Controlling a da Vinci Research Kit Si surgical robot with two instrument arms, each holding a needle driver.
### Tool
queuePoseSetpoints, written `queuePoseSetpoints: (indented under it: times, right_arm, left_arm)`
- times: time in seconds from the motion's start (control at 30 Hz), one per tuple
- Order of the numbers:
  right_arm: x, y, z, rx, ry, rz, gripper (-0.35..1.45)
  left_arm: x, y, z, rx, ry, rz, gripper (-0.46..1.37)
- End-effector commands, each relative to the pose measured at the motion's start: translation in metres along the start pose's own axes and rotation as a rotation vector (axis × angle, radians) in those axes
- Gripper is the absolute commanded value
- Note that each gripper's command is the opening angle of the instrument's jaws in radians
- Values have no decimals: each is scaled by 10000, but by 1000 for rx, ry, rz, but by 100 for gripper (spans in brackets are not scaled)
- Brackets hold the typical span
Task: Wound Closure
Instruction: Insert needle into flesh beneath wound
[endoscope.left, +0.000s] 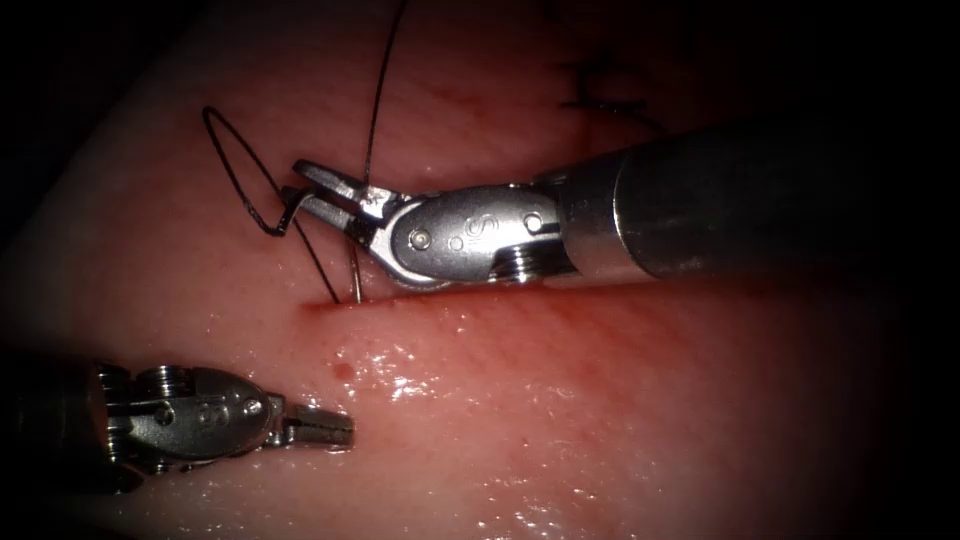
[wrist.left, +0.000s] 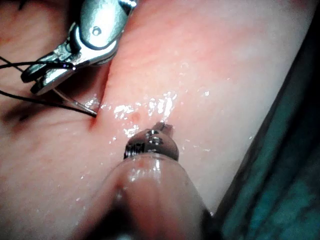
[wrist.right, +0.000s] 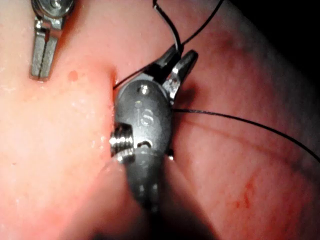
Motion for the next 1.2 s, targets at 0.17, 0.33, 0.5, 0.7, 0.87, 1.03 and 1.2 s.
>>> queuePoseSetpoints:
  times: [0.17, 0.33, 0.5, 0.7, 0.87, 1.03, 1.2]
  right_arm:
    - [6, -6, -3, -71, -67, 41, -35]
    - [10, -5, -4, -111, -87, 94, -35]
    - [12, -2, -4, -127, -96, 110, -35]
    - [15, 3, -3, -128, -95, 132, -35]
    - [15, 5, -3, -124, -91, 151, -35]
    - [16, 6, -3, -123, -92, 170, -35]
    - [17, 7, -3, -120, -96, 213, -35]
  left_arm:
    - [-4, -4, 1, -4, 0, -4, -35]
    - [-6, -3, 1, -4, -1, -9, -35]
    - [-9, -1, 2, -1, -1, -7, -35]
    - [-13, -2, 6, 1, -1, -9, -35]
    - [-17, -3, 10, 4, 2, -13, -35]
    - [-18, -4, 10, 4, 2, -12, -35]
    - [-19, -6, 11, 4, 2, -12, -35]
